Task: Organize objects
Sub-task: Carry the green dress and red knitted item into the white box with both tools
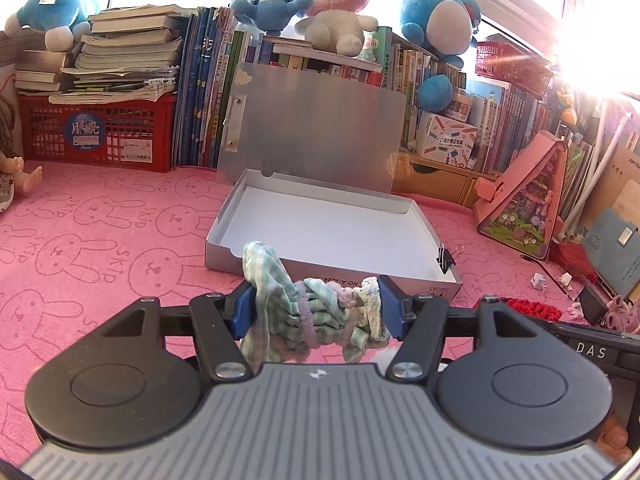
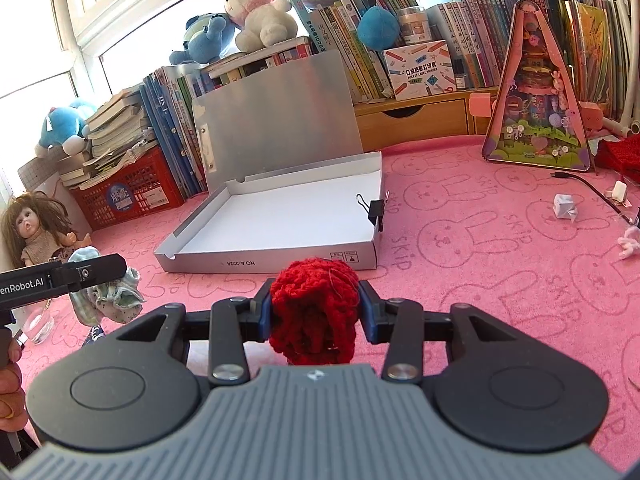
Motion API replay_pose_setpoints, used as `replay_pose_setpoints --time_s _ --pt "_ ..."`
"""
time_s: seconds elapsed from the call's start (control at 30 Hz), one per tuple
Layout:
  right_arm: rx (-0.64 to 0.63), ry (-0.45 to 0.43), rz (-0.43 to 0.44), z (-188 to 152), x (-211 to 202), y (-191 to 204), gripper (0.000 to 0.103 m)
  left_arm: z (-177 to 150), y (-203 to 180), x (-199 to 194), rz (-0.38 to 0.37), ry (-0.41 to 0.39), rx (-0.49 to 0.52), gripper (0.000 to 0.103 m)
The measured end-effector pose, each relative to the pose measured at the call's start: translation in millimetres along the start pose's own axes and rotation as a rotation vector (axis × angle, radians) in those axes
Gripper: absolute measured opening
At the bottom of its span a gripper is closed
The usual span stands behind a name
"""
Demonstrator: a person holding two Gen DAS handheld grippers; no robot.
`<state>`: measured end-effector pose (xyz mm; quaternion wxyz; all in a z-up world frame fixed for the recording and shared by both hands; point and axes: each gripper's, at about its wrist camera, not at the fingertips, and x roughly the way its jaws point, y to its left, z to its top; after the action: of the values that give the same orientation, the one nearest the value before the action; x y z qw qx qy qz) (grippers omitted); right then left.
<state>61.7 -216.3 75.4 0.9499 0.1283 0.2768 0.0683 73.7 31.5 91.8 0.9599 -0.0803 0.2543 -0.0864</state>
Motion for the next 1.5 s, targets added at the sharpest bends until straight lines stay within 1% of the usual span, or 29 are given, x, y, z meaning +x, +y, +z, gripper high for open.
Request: replay_pose_setpoints --time_s 0.17,0.4,0.53,0.67,0.8,0.87,0.93,1.2,1.3,1.5 --pt "-0.012 -0.015 -0.009 18 10 1 0.045 20 2 26 0.003 0.011 -0.009 0.067" --pt "0.014 0.005 0.009 44 37 -6 0.045 46 12 74 0.033 0.050 -0.030 0.067" --pt "0.024 0.015 0.004 61 60 -8 0.045 60 17 99 0.036 0.066 -0.054 0.067" --pt "0.029 0.040 0.004 79 88 -7 0.045 75 20 130 0.062 0.086 -0.069 0.067" --pt "0.068 0.060 0.018 93 117 -10 0.045 89 22 165 0.075 0.116 -0.089 0.067" --pt "0.081 0.065 0.015 97 128 -11 0.045 93 22 179 0.074 0.126 -0.109 0.067" --pt "0.078 0.062 0.007 101 139 -10 0.045 99 20 192 0.066 0.132 -0.107 0.067" --pt "0.066 0.045 -0.002 119 180 -17 0.046 124 0 253 0.046 0.159 -0.063 0.067" --pt "0.069 0.049 0.003 122 198 -23 0.046 126 -6 271 0.042 0.153 -0.032 0.067" --pt "0.045 0.057 -0.017 118 223 -28 0.046 124 -7 300 0.042 0.182 -0.039 0.067"
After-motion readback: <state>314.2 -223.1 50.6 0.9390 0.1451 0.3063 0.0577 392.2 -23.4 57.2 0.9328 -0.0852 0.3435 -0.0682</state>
